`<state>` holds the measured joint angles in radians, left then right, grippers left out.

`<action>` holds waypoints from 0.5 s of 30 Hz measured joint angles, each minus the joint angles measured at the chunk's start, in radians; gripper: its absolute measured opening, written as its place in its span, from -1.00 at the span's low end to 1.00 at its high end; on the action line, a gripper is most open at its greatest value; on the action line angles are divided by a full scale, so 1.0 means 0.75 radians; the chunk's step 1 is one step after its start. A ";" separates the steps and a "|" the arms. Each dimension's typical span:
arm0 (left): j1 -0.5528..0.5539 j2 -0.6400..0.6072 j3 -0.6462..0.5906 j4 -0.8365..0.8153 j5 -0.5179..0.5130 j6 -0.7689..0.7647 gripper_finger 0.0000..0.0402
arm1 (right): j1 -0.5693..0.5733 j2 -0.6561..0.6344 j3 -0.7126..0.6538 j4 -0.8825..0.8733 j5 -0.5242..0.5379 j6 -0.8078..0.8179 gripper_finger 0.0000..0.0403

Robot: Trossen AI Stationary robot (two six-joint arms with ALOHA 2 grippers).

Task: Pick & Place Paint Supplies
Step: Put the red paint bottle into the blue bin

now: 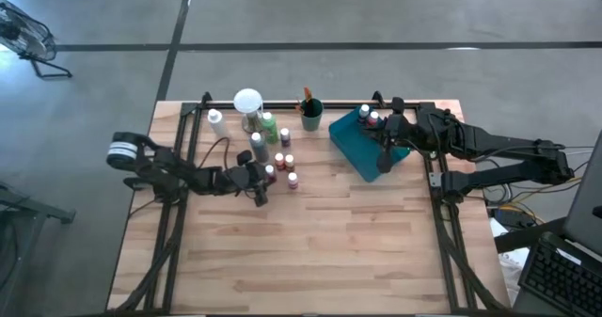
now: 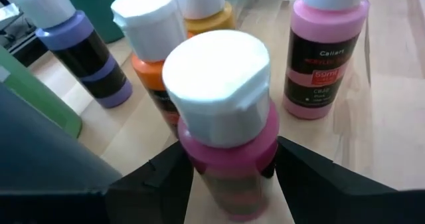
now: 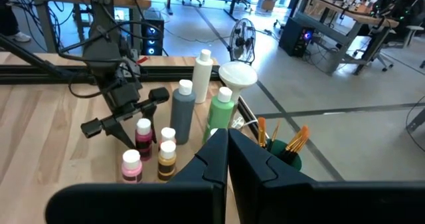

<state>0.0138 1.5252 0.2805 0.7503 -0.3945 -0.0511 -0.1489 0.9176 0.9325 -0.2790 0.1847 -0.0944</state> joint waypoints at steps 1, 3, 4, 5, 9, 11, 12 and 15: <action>0.000 0.007 0.004 0.002 0.000 -0.002 0.03 | 0.000 0.000 0.000 0.000 0.000 -0.001 -0.96; 0.002 0.017 0.007 0.020 0.001 -0.004 0.03 | 0.000 0.000 0.000 0.000 0.000 -0.004 -0.96; 0.003 0.021 0.008 0.028 0.001 -0.004 0.03 | 0.000 0.000 0.000 0.000 0.000 -0.004 -0.96; 0.003 0.023 0.010 0.033 0.001 -0.004 0.03 | 0.000 0.001 0.000 0.000 0.000 -0.004 -0.96; 0.015 0.022 0.011 0.035 -0.006 -0.013 0.02 | 0.000 0.000 0.000 -0.001 0.000 -0.004 -0.96; 0.020 0.020 0.011 0.036 -0.009 -0.016 -0.02 | 0.000 0.000 0.000 -0.001 0.000 -0.004 -0.96; 0.021 0.019 0.011 0.035 -0.009 -0.018 -0.06 | 0.000 0.000 0.000 -0.001 0.000 -0.004 -0.96; 0.021 0.021 0.011 0.028 -0.008 -0.019 -0.17 | 0.000 0.000 0.000 -0.001 0.000 -0.004 -0.96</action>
<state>0.0292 1.5410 0.2886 0.7713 -0.4007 -0.0654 -0.1490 0.9176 0.9325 -0.2798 0.1848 -0.0975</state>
